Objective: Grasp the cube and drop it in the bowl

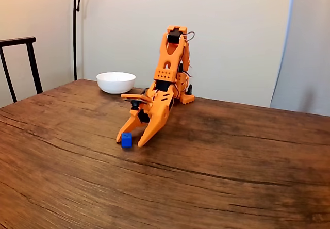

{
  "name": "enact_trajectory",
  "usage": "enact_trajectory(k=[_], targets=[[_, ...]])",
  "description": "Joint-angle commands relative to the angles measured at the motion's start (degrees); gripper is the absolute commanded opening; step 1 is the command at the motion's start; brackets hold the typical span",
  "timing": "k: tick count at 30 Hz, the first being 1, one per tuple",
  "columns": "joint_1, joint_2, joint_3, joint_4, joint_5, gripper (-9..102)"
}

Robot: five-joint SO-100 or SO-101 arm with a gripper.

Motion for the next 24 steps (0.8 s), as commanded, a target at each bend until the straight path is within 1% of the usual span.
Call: enact_trajectory(k=[1, 3, 6, 20, 24], targets=[[0.4, -1.8, 0.5, 0.4, -1.1, 26], [0.4, -1.8, 0.5, 0.5, -1.9, 22], [0.4, -1.8, 0.7, 0.5, -2.3, 19], [-0.2, -1.8, 1.1, 0.7, -4.1, 19], [-0.2, -1.8, 1.1, 0.7, -4.1, 11]])
